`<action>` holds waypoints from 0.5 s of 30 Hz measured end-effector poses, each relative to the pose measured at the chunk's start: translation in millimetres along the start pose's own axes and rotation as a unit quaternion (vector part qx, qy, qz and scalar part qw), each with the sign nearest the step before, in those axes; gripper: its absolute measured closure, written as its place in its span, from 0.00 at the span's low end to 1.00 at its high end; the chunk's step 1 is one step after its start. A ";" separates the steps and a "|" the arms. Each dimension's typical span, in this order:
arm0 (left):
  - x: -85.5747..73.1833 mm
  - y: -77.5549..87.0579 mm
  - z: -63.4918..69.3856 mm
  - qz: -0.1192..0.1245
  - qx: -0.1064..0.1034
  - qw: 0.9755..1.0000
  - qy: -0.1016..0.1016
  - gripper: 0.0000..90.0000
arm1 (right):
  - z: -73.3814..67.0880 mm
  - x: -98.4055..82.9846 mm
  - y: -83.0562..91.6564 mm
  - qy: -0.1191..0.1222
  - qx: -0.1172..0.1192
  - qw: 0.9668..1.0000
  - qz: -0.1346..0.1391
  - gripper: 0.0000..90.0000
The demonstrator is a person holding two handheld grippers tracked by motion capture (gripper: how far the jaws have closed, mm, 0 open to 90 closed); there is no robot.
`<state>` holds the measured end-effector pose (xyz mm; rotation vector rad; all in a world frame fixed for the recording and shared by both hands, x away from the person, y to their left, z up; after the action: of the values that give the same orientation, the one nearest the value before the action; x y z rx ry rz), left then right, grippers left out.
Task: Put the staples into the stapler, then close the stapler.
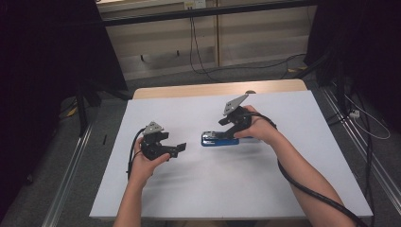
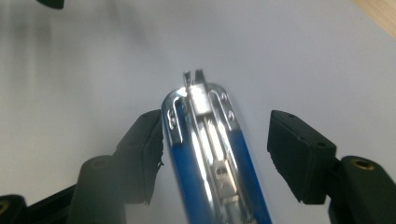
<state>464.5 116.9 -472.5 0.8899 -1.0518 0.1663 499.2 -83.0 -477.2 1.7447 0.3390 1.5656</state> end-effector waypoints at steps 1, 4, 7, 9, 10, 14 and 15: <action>-0.2 -0.1 0.3 -0.002 0.000 1.000 -0.001 0.10 | -2.5 -2.6 3.7 -0.001 0.001 1.000 0.000 0.39; 0.8 -0.4 2.2 0.000 -0.002 1.000 -0.004 0.10 | -8.4 -9.2 12.9 -0.006 -0.009 1.000 0.006 0.32; 1.5 -0.4 3.6 0.002 -0.005 1.000 -0.005 0.10 | -9.5 -17.8 20.8 -0.014 -0.034 0.999 0.000 0.27; 0.5 -1.1 4.3 -0.001 -0.005 1.000 -0.005 0.10 | -11.2 -23.8 26.6 -0.024 -0.047 0.999 -0.003 0.24; 0.7 -1.6 4.8 0.000 -0.007 1.000 -0.003 0.10 | -12.2 -26.4 29.6 -0.029 -0.053 0.998 -0.002 0.23; 0.4 -2.8 5.8 -0.002 -0.008 1.000 -0.003 0.10 | -15.8 -37.6 42.2 -0.047 -0.078 0.996 -0.002 0.19; 0.2 -2.9 6.0 -0.003 -0.008 1.000 -0.003 0.10 | -17.0 -41.6 46.3 -0.051 -0.086 0.995 -0.003 0.18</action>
<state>462.0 110.8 -472.7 0.8790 -1.0548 0.1497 461.4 -135.3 -477.0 1.6815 0.1539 1.4501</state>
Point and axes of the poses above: each handheld gripper's, and its own axes: y roughly backward along the jaws, x roughly out of its top, z roughly to its right, the point moved 9 cm from there along -y, roughly forward along the jaws, and after that the axes turned 3 degrees about y, right-handed, at the moved point
